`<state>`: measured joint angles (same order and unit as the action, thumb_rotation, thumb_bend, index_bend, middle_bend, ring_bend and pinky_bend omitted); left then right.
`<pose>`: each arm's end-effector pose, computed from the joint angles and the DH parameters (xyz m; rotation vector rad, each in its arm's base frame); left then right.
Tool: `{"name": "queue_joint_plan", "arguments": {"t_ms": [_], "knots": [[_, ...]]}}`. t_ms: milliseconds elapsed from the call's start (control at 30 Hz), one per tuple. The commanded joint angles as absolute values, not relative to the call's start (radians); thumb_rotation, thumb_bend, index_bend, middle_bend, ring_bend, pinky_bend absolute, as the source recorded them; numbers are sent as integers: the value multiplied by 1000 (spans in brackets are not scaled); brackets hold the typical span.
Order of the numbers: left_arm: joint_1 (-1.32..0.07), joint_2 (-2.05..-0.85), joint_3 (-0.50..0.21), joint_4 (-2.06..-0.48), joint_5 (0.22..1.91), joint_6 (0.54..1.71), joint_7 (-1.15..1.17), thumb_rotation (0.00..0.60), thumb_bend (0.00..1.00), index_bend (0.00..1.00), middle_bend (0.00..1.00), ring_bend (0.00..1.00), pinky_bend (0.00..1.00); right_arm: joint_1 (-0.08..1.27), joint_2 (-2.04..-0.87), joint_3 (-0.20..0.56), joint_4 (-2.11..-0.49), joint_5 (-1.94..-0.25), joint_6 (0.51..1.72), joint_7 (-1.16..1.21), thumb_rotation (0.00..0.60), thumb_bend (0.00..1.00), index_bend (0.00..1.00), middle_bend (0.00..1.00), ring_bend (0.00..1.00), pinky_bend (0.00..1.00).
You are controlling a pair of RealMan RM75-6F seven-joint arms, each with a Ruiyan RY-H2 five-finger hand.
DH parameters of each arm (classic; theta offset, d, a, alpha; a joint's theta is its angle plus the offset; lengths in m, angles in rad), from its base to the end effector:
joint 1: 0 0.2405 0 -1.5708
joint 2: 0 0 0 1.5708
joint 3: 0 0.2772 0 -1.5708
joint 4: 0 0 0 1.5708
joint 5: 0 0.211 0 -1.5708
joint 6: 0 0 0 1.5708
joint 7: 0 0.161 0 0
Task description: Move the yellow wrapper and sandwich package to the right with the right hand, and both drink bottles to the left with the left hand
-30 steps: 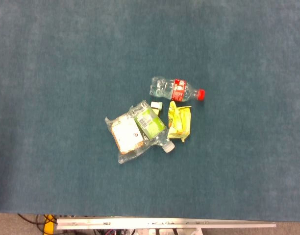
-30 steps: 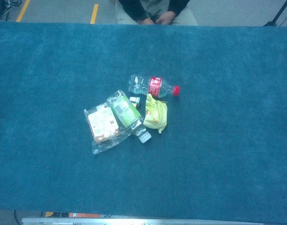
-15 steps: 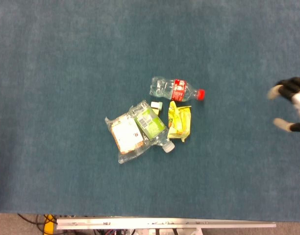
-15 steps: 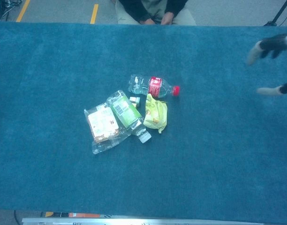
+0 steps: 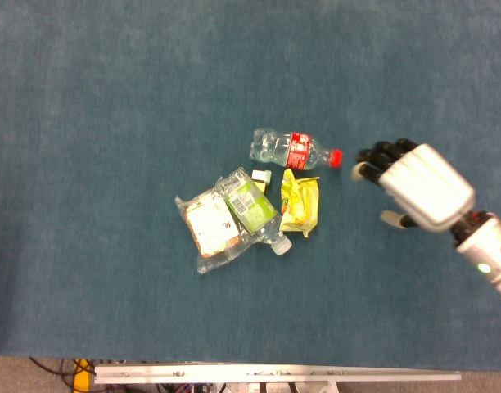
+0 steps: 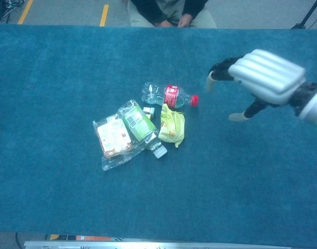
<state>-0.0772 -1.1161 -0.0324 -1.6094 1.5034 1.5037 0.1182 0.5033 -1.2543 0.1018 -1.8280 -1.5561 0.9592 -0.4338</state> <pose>-0.3323 0.1936 0.1685 -1.4207 -0.8105 -0.8102 -0.1665 -0.2755 0.0382 2.1296 -0.6447 0.9103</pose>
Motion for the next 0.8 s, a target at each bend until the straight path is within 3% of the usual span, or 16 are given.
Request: {"name": "queue_joint_plan", "arguments": {"t_ms": [33, 200, 800], "knots": [[-78, -1119, -33, -1598, 1500, 1500, 107, 600, 394, 261, 243, 164, 136, 550, -1321, 116, -1844, -1459, 900, -549, 591, 0, 314, 226, 173, 317], [-81, -1122, -34, -1581, 1500, 1495, 89, 600, 394, 261, 243, 164, 136, 585, -1388, 114, -1823, -1384, 878, -647, 590, 0, 292, 191, 108, 231], [-81, -1132, -31, -1522, 1500, 1486, 21, 600, 394, 270, 243, 164, 136, 698, -1636, 101, -1633, -1262, 895, -840, 590, 0, 292, 191, 107, 230]]}}
